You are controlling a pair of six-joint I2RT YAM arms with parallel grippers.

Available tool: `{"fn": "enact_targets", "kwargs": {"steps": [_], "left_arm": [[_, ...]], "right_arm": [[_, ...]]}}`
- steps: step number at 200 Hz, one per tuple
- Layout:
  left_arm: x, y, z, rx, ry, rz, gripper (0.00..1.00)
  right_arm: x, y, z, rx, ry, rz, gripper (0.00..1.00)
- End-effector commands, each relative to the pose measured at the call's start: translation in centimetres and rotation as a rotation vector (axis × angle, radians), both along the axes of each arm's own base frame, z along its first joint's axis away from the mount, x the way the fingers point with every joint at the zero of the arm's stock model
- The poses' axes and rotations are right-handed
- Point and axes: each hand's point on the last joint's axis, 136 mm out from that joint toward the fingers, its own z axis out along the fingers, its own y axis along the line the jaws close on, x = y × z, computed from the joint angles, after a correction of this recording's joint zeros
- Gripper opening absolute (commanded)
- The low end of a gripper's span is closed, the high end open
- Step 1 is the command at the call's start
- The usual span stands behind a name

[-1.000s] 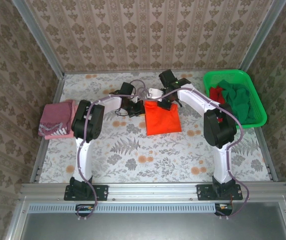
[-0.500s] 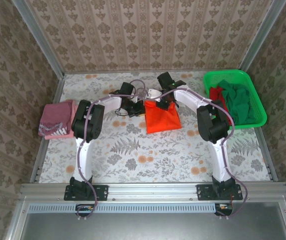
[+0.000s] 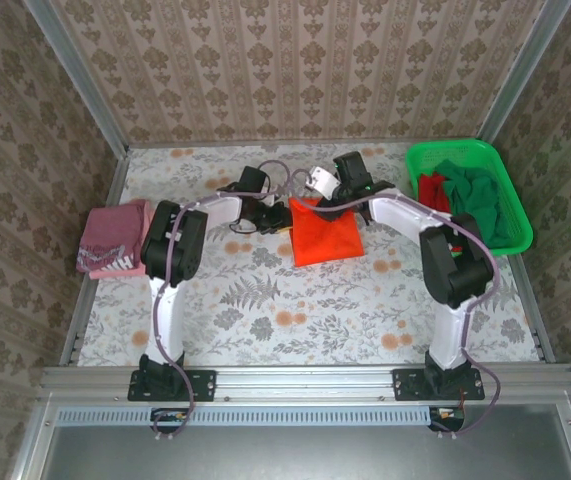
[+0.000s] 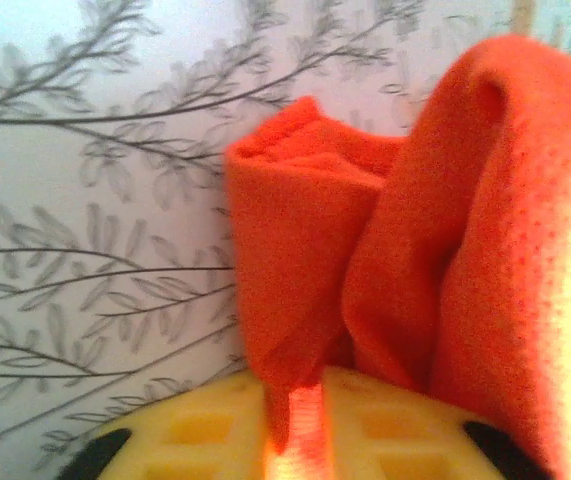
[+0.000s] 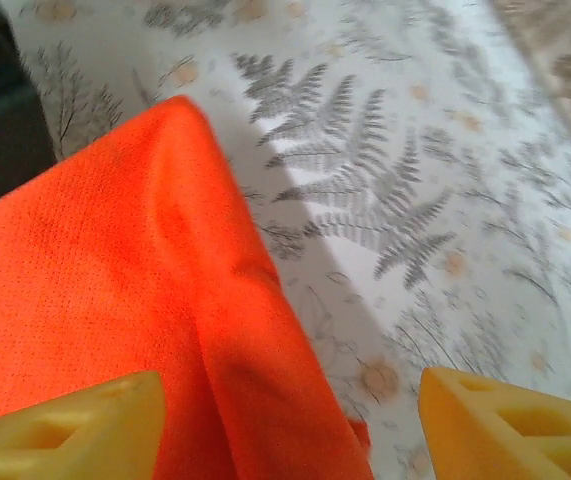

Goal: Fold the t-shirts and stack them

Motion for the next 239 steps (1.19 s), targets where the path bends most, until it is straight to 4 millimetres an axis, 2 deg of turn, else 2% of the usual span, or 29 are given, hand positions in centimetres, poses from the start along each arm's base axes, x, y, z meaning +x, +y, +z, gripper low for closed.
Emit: {"fn": "enact_targets", "kwargs": {"steps": [1,30,58,71,100,103,113,128,140,176,206,239], "left_arm": [[-0.5,3.5,-3.3,0.124,0.033,0.109,0.37],[0.3,4.3,0.0,0.115,-0.053,0.160,0.55],[0.8,5.1,3.2,0.123,-0.128,0.202,0.63],[0.9,5.2,4.5,0.121,-0.157,0.216,0.66],[1.5,3.7,6.5,0.073,-0.187,0.209,0.75],[0.8,2.4,6.5,0.069,-0.185,0.182,0.76],[0.7,1.4,6.5,0.068,-0.176,0.160,0.77],[0.6,0.1,5.7,0.075,-0.146,0.140,0.70],[0.5,-0.6,4.8,0.085,-0.122,0.130,0.59],[1.0,-1.5,2.4,0.106,-0.058,0.151,0.35],[1.4,-1.4,1.8,0.129,-0.053,0.154,0.00],[1.1,-0.3,1.4,0.159,-0.049,0.161,0.00]], "right_arm": [[0.4,-1.4,4.7,0.236,-0.107,-0.161,0.72],[-1.7,-3.6,3.9,0.419,-0.037,-0.293,0.75],[-2.7,-6.0,0.8,0.485,0.073,-0.490,0.75],[-2.9,-6.9,-0.3,0.502,0.137,-0.593,0.80],[-2.8,-6.9,-2.1,0.520,0.217,-0.647,0.77],[-2.8,-6.9,-2.3,0.523,0.229,-0.657,0.77],[-2.5,-7.0,-2.9,0.535,0.257,-0.687,0.73],[-2.0,-7.2,-3.4,0.560,0.297,-0.735,0.67],[-1.7,-7.2,-4.0,0.578,0.330,-0.763,0.62],[-0.8,-6.6,-5.0,0.602,0.379,-0.781,0.52],[0.3,-6.8,-5.0,0.611,0.377,-0.800,0.51],[1.5,-8.1,-5.9,0.590,0.389,-0.886,0.57]]}}
